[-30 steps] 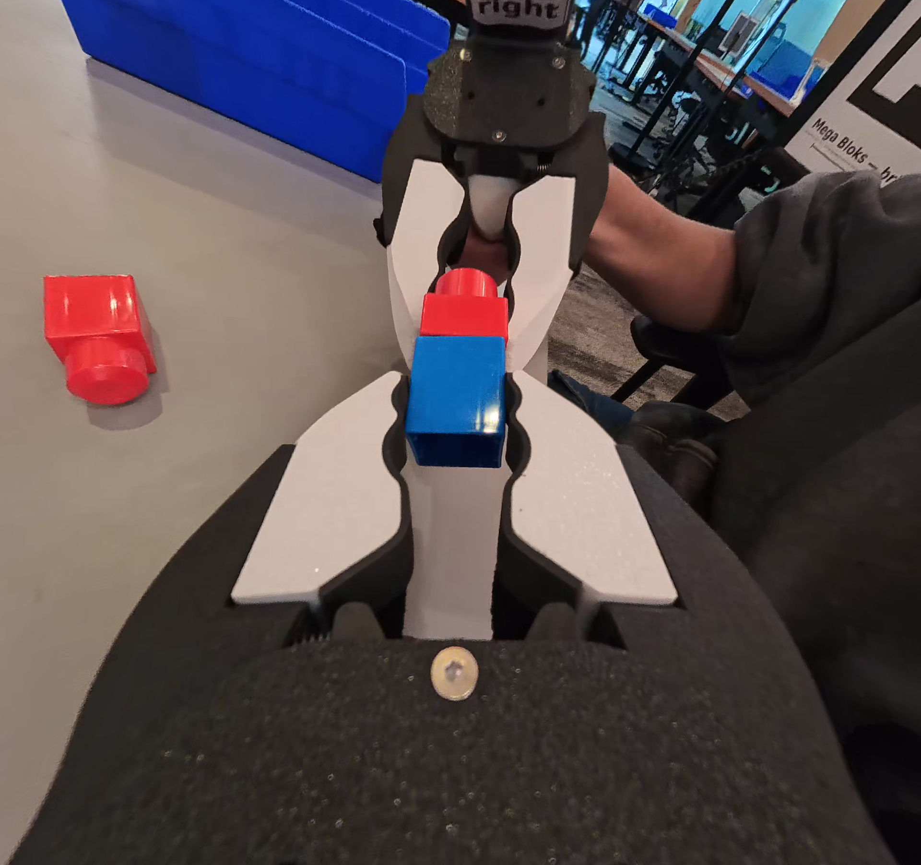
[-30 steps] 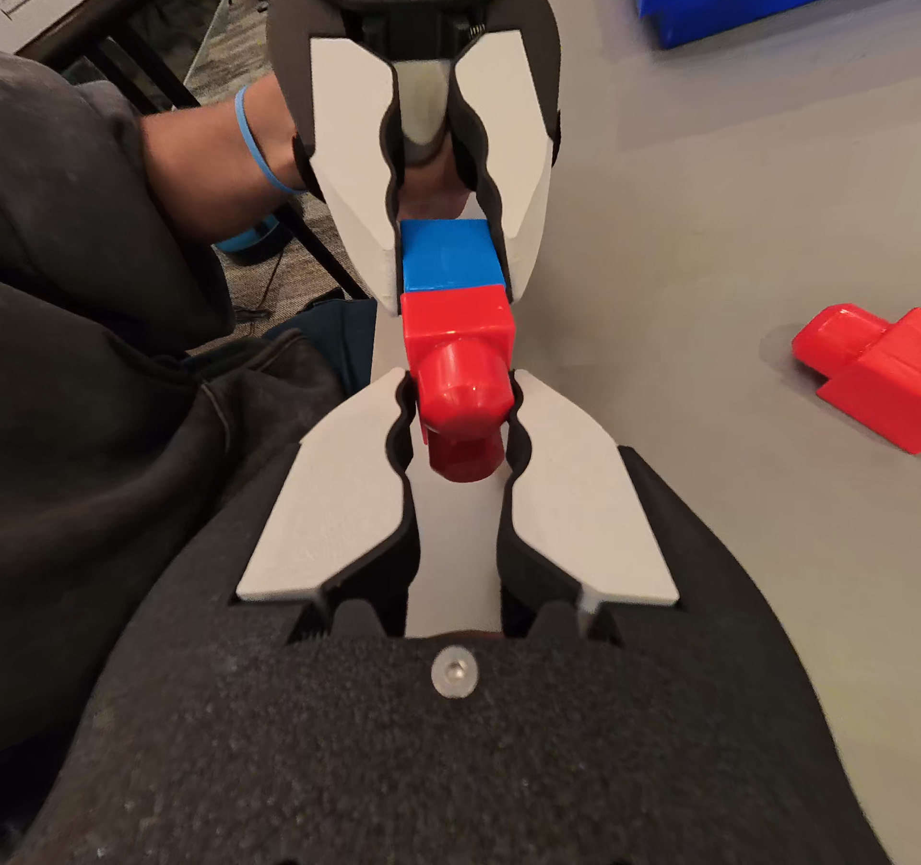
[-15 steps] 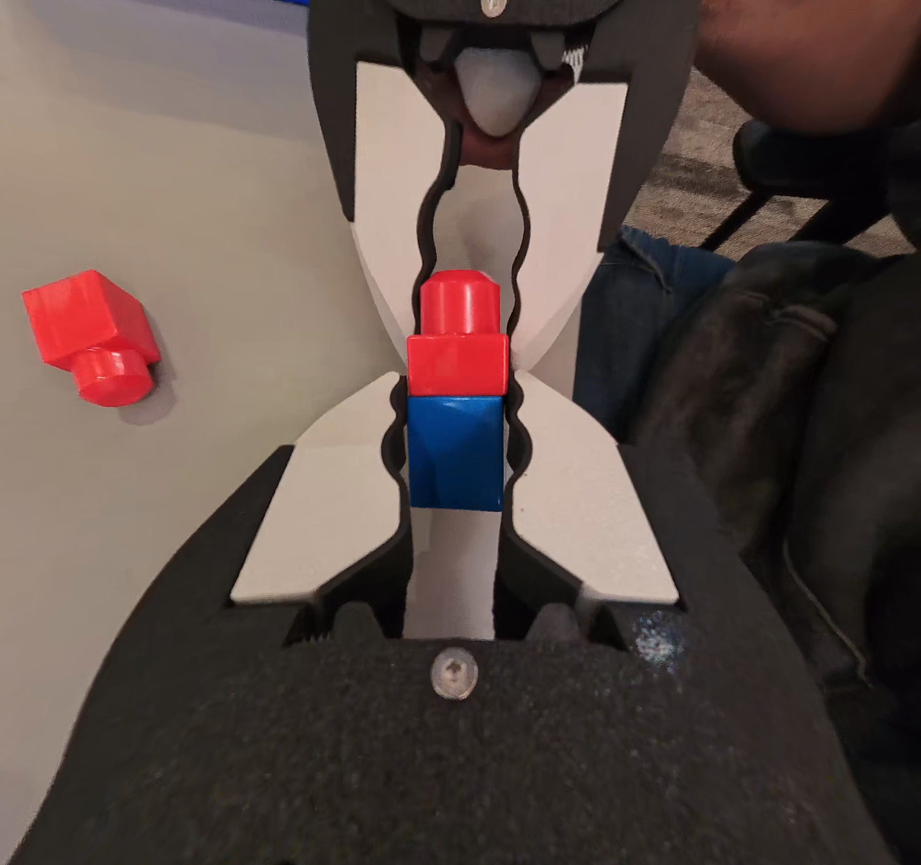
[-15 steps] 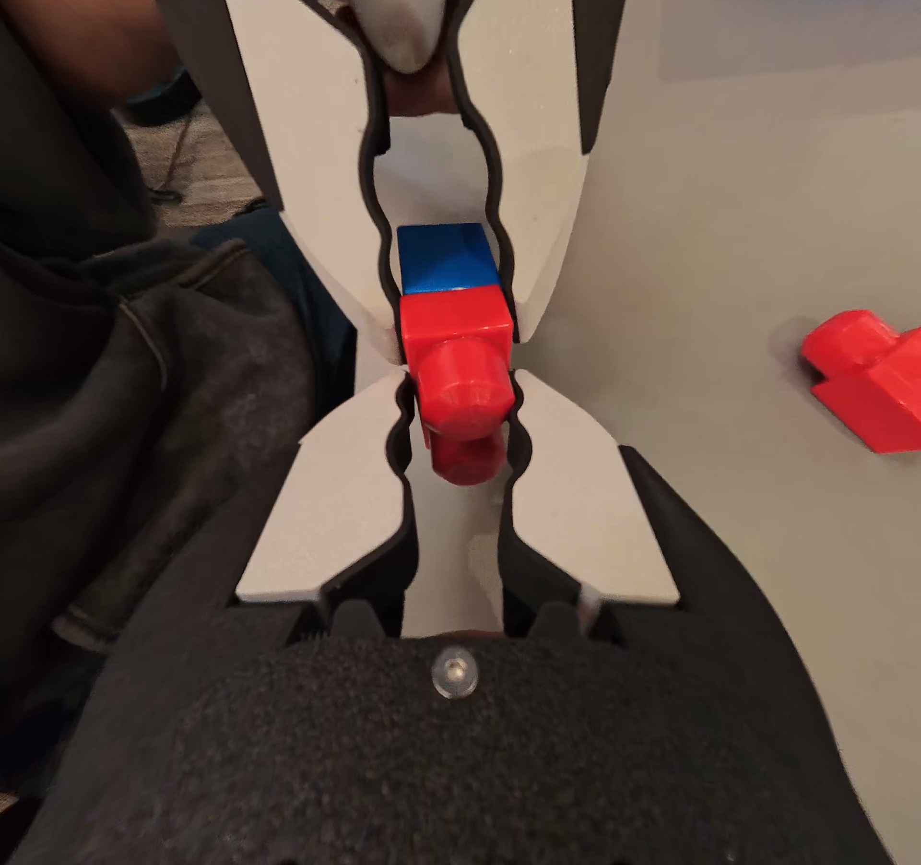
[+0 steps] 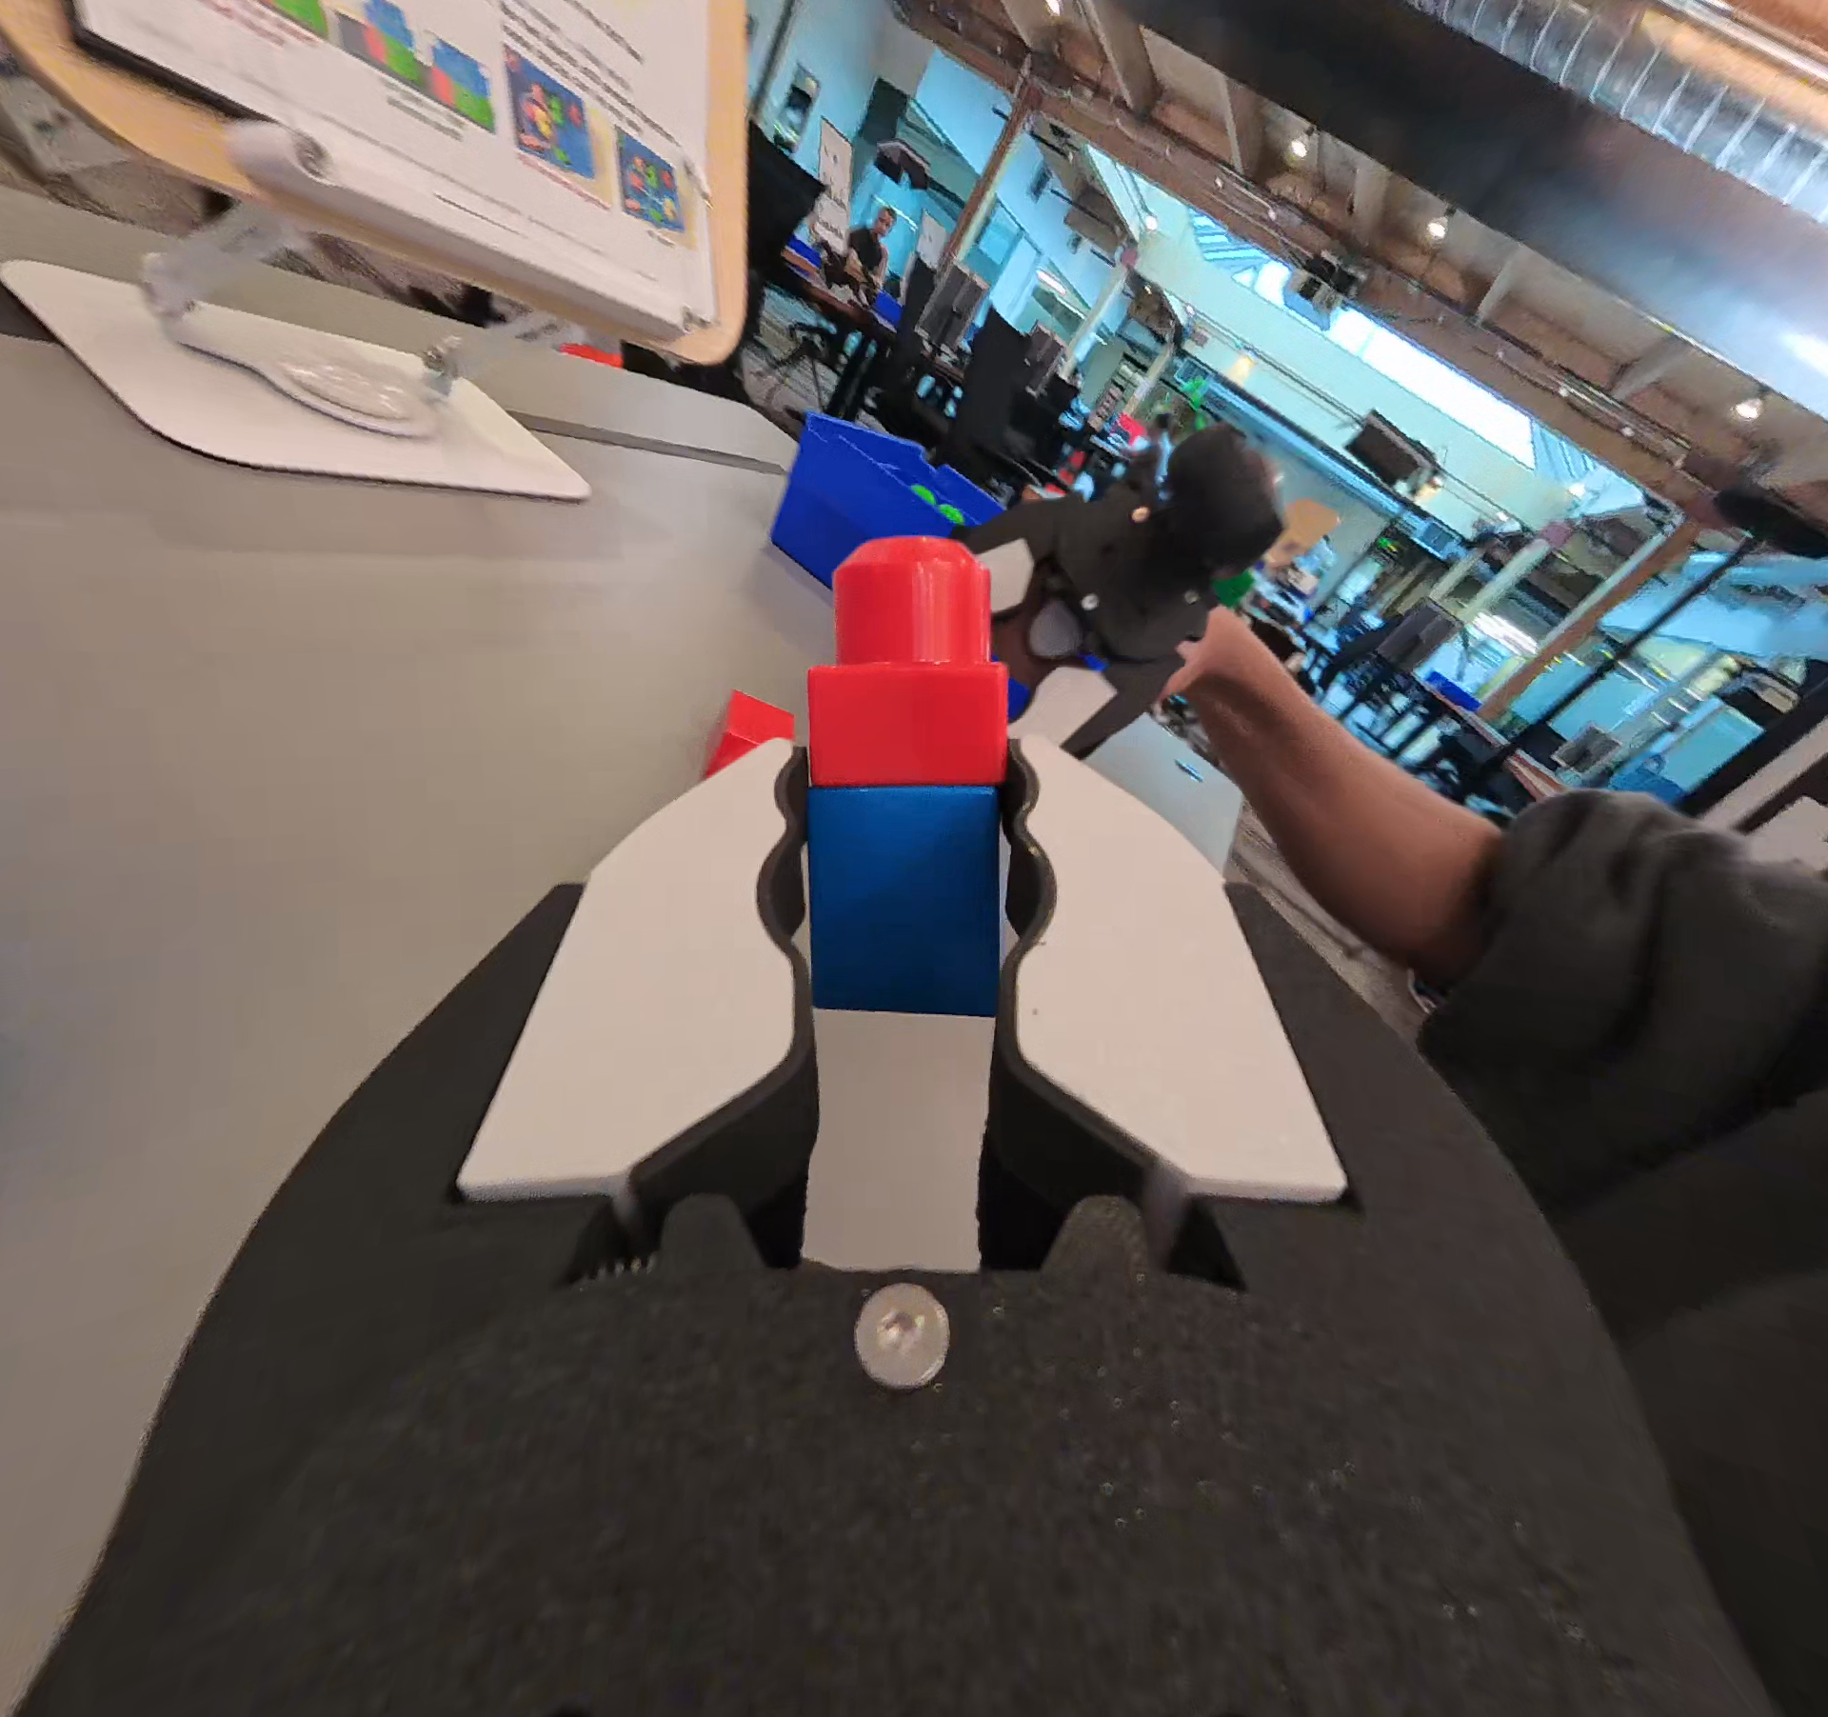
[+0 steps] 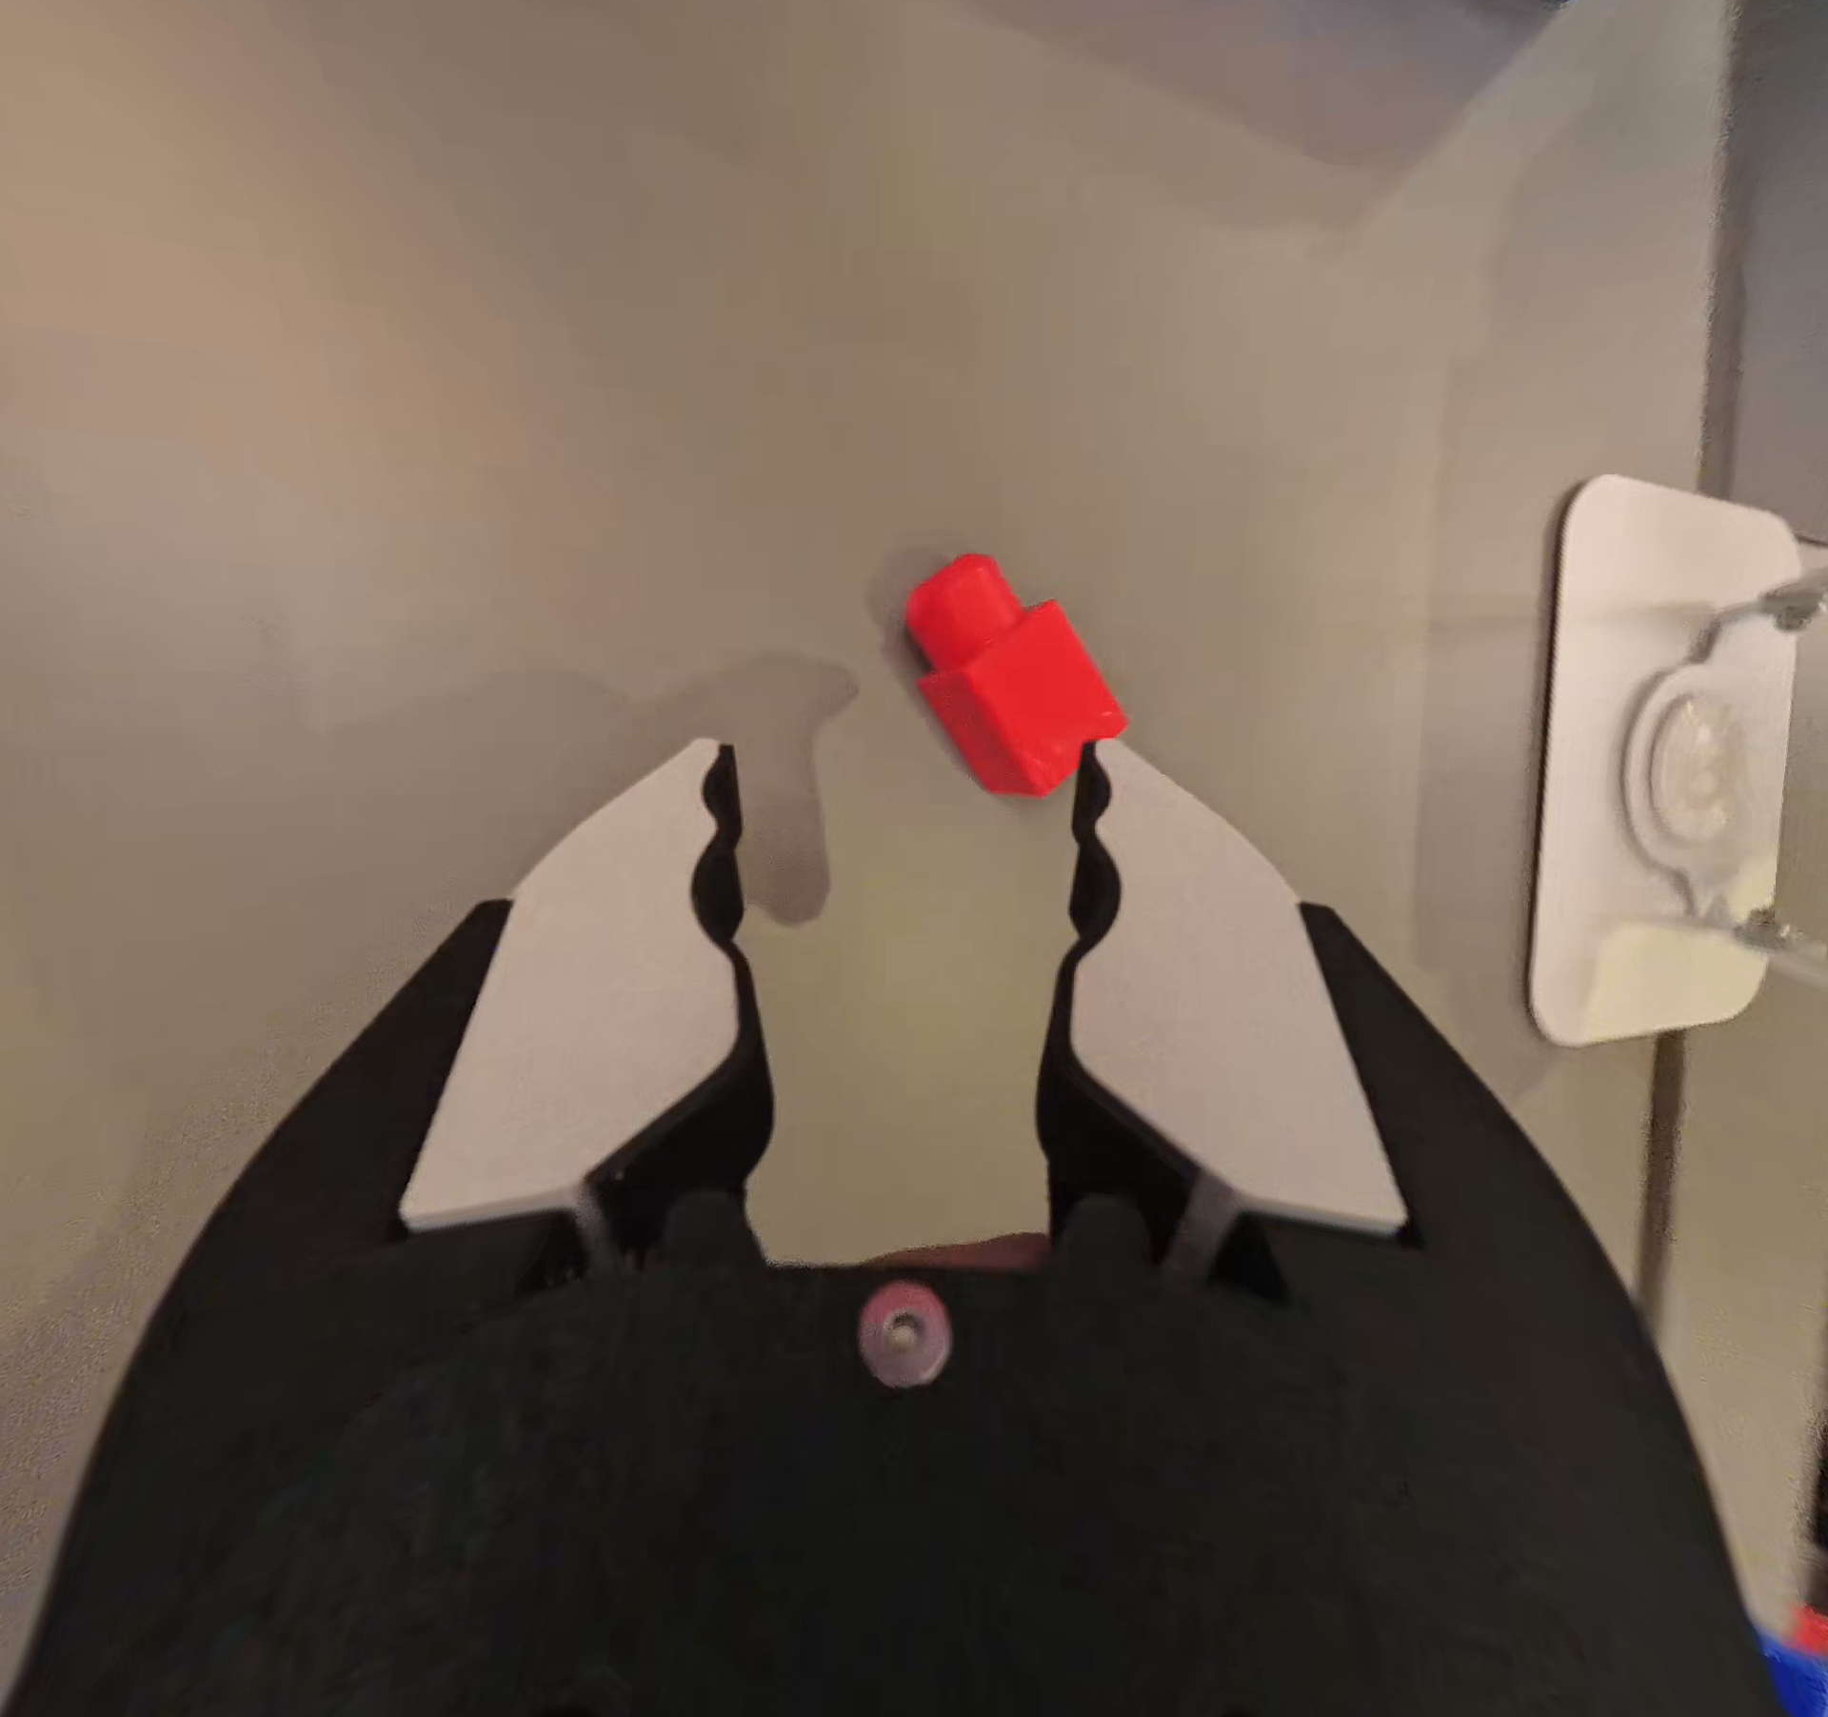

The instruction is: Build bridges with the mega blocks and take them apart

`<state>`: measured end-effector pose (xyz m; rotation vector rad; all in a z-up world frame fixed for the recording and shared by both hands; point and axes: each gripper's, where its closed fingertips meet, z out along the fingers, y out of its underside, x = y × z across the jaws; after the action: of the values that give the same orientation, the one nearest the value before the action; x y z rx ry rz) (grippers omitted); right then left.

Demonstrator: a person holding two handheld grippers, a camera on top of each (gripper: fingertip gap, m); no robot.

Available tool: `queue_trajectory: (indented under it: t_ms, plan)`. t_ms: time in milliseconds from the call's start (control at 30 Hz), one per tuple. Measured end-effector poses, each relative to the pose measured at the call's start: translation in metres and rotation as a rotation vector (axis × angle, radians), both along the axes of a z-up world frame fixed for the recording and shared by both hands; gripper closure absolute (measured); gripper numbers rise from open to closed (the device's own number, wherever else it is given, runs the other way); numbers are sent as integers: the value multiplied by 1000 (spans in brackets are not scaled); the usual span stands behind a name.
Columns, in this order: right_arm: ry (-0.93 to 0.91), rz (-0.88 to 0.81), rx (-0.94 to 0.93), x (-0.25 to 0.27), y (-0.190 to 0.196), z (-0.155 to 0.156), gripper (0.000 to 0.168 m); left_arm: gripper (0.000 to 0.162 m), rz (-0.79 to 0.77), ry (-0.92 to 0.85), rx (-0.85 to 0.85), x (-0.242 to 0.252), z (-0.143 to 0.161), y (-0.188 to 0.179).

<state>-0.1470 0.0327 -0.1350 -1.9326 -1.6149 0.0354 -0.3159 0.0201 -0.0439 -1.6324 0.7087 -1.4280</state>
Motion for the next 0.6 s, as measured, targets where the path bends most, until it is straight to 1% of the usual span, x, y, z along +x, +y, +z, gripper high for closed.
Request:
queue_trajectory:
  t_ms: [67, 100, 133, 167, 200, 233, 300, 367, 400, 433, 467, 533, 600]
  plan:
    - [-102, 40, -32, 1, 24, -17, 104, 125, 27, -23, 12, -5, 4, 5]
    - [-120, 54, -63, 0, 31, -24, 103, 125, 22, -41, 17, -6, 7, 4]
    - [-121, 68, -88, -2, 36, -28, 105, 125, 19, -58, 22, -6, 10, 3]
    - [-123, 78, -116, -3, 39, -34, 111, 125, 20, -75, 26, -7, 13, 3]
    - [-128, 77, -128, -3, 43, -40, 112, 125, 17, -97, 25, -7, 15, 2]
    - [-133, 70, -125, -1, 47, -45, 117, 125, 6, -122, 20, -6, 18, 1]
    - [-65, 51, -144, -4, 48, -46, 126, 125, -7, -167, 14, -5, 21, 0]
    - [30, -15, -193, -6, 44, -41, 128, 125, -6, -201, 22, -1, 25, 3]
    - [122, -40, -208, -12, 40, -33, 128, 125, -7, -218, 33, 2, 29, 4]
    - [251, -62, -229, -20, 34, -20, 129, 125, -2, -233, 46, 5, 33, 6]
    - [431, -84, -279, -31, 26, 0, 129, 125, 8, -247, 59, 9, 38, 8]
    - [813, -76, -426, -51, 2, 46, 129, 125, 13, -287, 96, 19, 49, 8]
    - [1088, -97, -523, -58, -13, 77, 129, 125, 25, -337, 135, 30, 58, 6]
